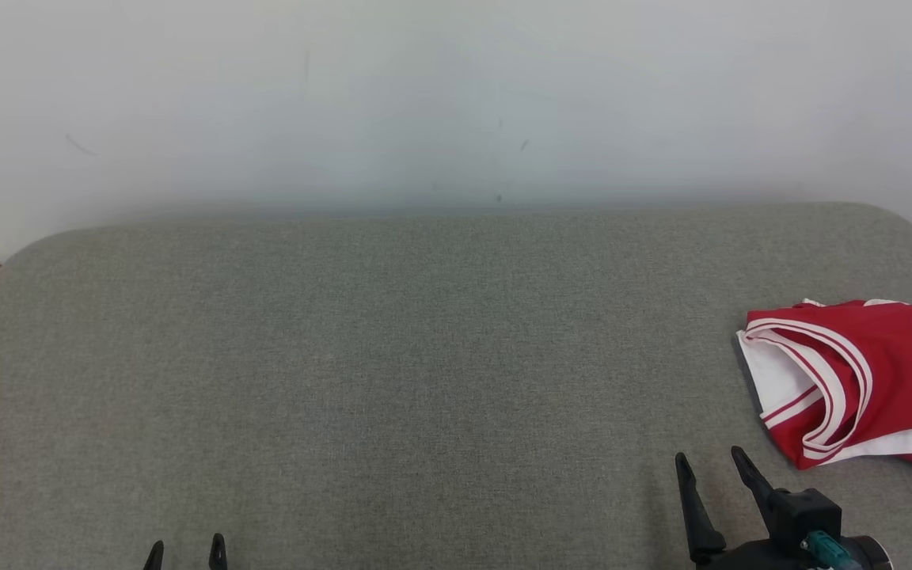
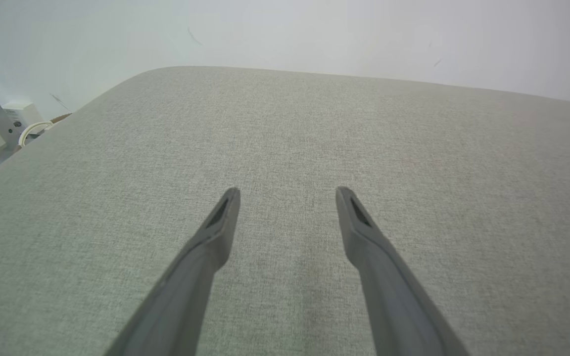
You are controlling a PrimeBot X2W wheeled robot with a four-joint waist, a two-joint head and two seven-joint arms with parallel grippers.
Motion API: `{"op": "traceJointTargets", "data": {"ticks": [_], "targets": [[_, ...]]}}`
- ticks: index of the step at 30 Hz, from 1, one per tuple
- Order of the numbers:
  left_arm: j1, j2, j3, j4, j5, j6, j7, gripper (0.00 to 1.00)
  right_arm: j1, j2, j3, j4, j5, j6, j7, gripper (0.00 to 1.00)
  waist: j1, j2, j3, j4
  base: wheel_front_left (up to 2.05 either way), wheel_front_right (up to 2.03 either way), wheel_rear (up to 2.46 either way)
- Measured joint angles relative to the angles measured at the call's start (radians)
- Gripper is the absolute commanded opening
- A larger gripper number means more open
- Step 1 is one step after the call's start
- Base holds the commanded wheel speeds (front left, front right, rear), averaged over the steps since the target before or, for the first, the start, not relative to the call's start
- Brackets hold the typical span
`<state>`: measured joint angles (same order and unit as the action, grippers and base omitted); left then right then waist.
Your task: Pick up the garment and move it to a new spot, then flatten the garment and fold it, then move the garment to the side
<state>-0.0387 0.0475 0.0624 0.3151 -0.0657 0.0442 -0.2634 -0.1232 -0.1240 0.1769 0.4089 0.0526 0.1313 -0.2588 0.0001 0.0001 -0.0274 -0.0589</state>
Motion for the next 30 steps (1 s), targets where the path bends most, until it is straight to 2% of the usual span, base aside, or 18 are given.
{"op": "traceJointTargets", "data": {"ticks": [6, 7, 13, 30], "targets": [[-0.002, 0.0, -0.002, 0.0, -0.011, -0.017, 0.0, 1.0, -0.006, 0.001, 0.001, 0.001, 0.007, 0.0, 0.0, 1.0, 0.0, 0.0, 0.003, 0.003, 0.0, 0.0, 0.0], [-0.001, -0.001, -0.002, 0.005, -0.011, -0.017, 0.0, 0.0, -0.004, 0.001, 0.001, 0.005, 0.007, 0.0, 0.0, 0.0, 0.0, 0.0, 0.003, 0.003, 0.0, 0.0, 0.0], [0.002, -0.011, 0.001, 0.045, -0.038, -0.017, 0.023, 0.0, 0.032, 0.005, -0.005, 0.037, 0.041, 0.0, 0.016, 0.0, 0.0, 0.0, 0.003, 0.005, 0.0, 0.0, 0.0], [-0.001, -0.011, 0.007, 0.019, -0.378, -0.053, 0.096, 0.0, 0.031, 0.021, -0.069, -0.008, 0.377, 0.0, 0.095, 0.0, 0.0, -0.0001, 0.007, 0.012, 0.0, 0.0, 0.0]]}}
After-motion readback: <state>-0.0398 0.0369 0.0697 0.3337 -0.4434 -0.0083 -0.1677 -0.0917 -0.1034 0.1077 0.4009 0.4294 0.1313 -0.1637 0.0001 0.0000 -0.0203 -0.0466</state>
